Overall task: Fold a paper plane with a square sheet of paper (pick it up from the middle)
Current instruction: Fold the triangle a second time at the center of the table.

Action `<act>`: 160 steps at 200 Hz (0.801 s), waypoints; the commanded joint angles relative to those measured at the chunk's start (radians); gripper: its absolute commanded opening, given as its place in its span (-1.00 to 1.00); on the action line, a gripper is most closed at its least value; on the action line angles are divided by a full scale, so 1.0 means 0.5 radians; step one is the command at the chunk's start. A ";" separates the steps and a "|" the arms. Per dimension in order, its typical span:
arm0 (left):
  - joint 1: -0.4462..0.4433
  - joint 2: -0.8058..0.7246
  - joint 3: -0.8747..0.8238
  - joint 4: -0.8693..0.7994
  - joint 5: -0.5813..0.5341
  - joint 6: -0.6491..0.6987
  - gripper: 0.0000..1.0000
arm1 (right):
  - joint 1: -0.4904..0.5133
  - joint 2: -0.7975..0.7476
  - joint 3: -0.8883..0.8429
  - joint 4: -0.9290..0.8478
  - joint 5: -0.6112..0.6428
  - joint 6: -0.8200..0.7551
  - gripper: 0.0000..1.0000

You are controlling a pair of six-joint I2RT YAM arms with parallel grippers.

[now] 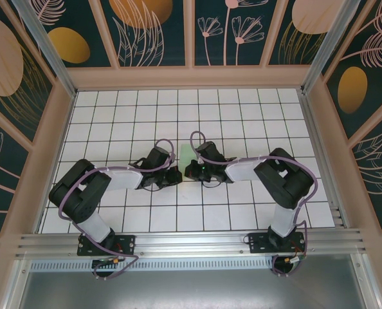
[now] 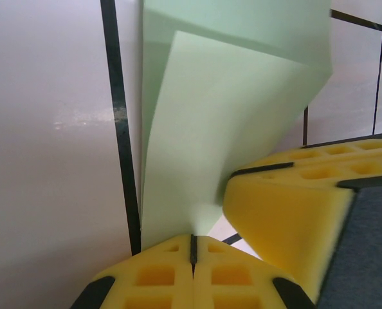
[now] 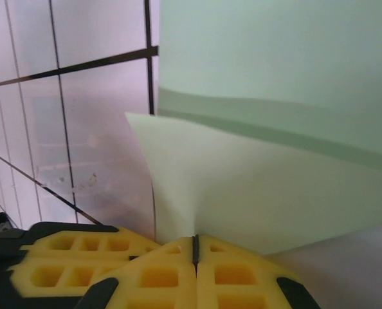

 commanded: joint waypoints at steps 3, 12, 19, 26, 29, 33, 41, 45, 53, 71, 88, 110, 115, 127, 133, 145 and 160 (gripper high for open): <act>0.002 0.042 -0.076 -0.195 -0.048 0.018 -1.00 | 0.017 0.059 0.064 -0.073 -0.008 -0.033 -1.00; 0.002 0.042 -0.074 -0.200 -0.053 0.018 -1.00 | 0.012 0.066 0.083 -0.139 0.037 -0.063 -1.00; 0.002 0.039 -0.077 -0.207 -0.055 0.020 -1.00 | 0.004 0.071 0.100 -0.190 0.078 -0.090 -1.00; 0.001 0.036 -0.082 -0.215 -0.059 0.020 -1.00 | -0.008 0.075 0.115 -0.233 0.118 -0.114 -1.00; 0.001 0.036 -0.082 -0.219 -0.062 0.021 -1.00 | -0.015 0.076 0.118 -0.249 0.134 -0.125 -1.00; 0.002 0.035 -0.083 -0.227 -0.065 0.023 -1.00 | -0.024 0.076 0.122 -0.267 0.156 -0.135 -1.00; 0.002 0.036 -0.087 -0.243 -0.076 0.023 -1.00 | -0.057 0.070 0.124 -0.293 0.186 -0.152 -1.00; 0.001 0.034 -0.086 -0.255 -0.078 0.027 -1.00 | -0.076 0.071 0.120 -0.296 0.197 -0.160 -1.00; 0.002 0.033 -0.083 -0.275 -0.089 0.036 -1.00 | -0.114 0.072 0.115 -0.300 0.210 -0.170 -1.00; 0.002 0.009 -0.092 -0.284 -0.108 0.035 -1.00 | -0.203 0.097 0.115 -0.315 0.223 -0.205 -1.00; 0.002 0.017 -0.100 -0.271 -0.096 0.035 -1.00 | -0.285 0.107 0.092 -0.301 0.231 -0.235 -1.00; 0.002 0.032 -0.120 -0.260 -0.081 0.032 -1.00 | -0.383 0.107 0.060 -0.296 0.254 -0.275 -1.00; 0.001 0.030 -0.123 -0.252 -0.079 0.031 -1.00 | -0.404 0.104 0.057 -0.298 0.262 -0.282 -1.00; 0.000 0.029 -0.123 -0.244 -0.073 0.029 -1.00 | -0.444 0.085 0.058 -0.304 0.273 -0.291 -1.00; 0.001 0.029 -0.120 -0.241 -0.072 0.030 -1.00 | -0.444 0.061 0.069 -0.308 0.276 -0.296 -1.00; 0.002 0.032 -0.117 -0.241 -0.066 0.031 -1.00 | -0.444 -0.002 0.114 -0.352 0.286 -0.314 -1.00; 0.002 0.026 -0.117 -0.241 -0.066 0.032 -1.00 | -0.420 -0.122 0.160 -0.382 0.282 -0.328 -0.99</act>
